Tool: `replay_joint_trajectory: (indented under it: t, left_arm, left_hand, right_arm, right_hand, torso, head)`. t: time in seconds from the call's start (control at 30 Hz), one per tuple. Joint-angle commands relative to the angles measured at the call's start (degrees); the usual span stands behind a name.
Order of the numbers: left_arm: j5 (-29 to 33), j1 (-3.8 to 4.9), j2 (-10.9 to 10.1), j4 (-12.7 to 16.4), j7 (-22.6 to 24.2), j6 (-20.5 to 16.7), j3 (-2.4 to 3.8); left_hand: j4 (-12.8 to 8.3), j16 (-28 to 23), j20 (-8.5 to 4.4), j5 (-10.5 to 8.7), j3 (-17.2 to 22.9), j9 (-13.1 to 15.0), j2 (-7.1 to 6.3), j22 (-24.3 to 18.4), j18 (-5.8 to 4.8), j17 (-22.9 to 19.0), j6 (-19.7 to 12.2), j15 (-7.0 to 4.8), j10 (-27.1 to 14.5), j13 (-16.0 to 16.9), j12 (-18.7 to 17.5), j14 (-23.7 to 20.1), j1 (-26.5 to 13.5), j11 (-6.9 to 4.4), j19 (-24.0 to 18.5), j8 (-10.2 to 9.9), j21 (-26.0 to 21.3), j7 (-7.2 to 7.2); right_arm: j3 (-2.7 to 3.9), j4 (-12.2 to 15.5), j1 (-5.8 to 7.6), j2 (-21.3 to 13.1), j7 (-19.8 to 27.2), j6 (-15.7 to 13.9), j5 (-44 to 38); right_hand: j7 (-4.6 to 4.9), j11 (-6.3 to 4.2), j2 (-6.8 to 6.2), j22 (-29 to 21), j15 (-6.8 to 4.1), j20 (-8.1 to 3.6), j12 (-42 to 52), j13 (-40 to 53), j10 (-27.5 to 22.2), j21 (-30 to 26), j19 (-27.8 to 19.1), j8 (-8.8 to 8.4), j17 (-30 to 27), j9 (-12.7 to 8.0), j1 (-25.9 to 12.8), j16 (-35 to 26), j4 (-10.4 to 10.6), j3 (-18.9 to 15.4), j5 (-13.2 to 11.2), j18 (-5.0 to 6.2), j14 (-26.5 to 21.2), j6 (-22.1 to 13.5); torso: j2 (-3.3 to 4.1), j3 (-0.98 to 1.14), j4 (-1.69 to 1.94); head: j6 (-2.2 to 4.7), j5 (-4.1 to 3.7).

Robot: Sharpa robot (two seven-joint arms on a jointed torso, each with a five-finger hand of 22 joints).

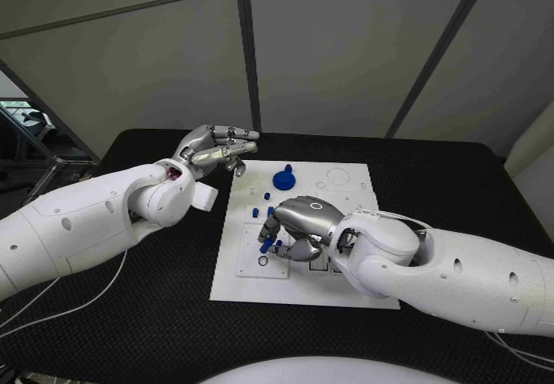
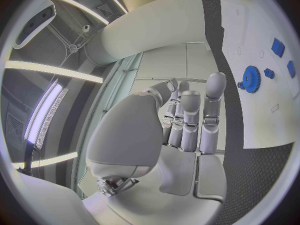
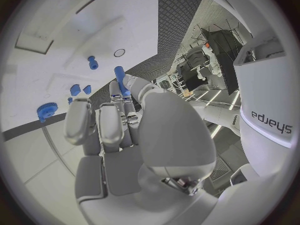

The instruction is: Assemble the parts on the task board

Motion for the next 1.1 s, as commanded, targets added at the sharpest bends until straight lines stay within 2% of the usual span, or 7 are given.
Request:
replay_joint_trajectory:
  t: [0.03,0.47,1.1]
  left_arm:
    - [0.18,0.09,0.11,-0.04,0.28,0.52,0.04]
    - [0.18,0.09,0.22,-0.15,0.22,0.67,0.04]
    - [0.18,0.09,0.16,-0.12,0.11,0.76,0.04]
  left_hand:
    - [-0.13,0.03,0.23,-0.08,-0.1,-0.06,0.46,-0.02,2.13,-0.05,-0.18,0.23,-0.39,0.06,0.3,-0.3,-0.31,0.07,-0.25,0.11,-0.21,0.18]
    - [-0.19,0.04,0.25,-0.07,-0.12,-0.07,0.53,-0.05,2.14,-0.14,-0.18,0.24,-0.49,0.14,0.49,-0.34,-0.33,0.07,-0.26,0.15,-0.28,0.18]
    - [-0.19,0.04,0.25,-0.07,-0.12,-0.07,0.53,-0.05,2.14,-0.14,-0.18,0.24,-0.49,0.14,0.49,-0.34,-0.33,0.07,-0.26,0.15,-0.28,0.18]
  right_arm:
    - [-0.11,-0.67,-0.17,0.48,1.54,0.43,0.49]
    - [-0.58,-2.12,-0.54,1.67,1.79,2.26,0.51]
    - [-0.68,-2.74,-0.58,2.07,0.81,4.98,0.21]
  right_hand:
    - [0.34,0.46,0.11,-0.05,-0.22,0.07,-0.36,0.02,-0.1,0.0,0.0,-0.17,-0.04,-0.01,0.07,0.15,-0.07,0.34,0.28,-0.88,1.11,0.06]
    - [0.36,0.48,0.17,-0.06,-0.19,0.09,-0.44,0.01,-0.14,-0.01,-0.03,-0.2,-0.01,-0.02,0.08,0.18,-0.1,0.4,0.27,-0.88,1.12,0.03]
    - [0.36,0.49,0.24,-0.07,-0.17,0.13,-0.48,0.06,-0.02,-0.02,-0.08,-0.16,-0.08,0.01,0.0,0.16,-0.09,0.4,0.22,-0.87,1.1,0.15]
  torso:
    - [-0.03,0.01,-0.06]
    - [-0.03,0.03,-0.09]
    - [-0.02,-0.01,-0.09]
  head:
    - [-0.03,0.19]
    - [-0.17,0.5]
    - [-0.24,0.61]
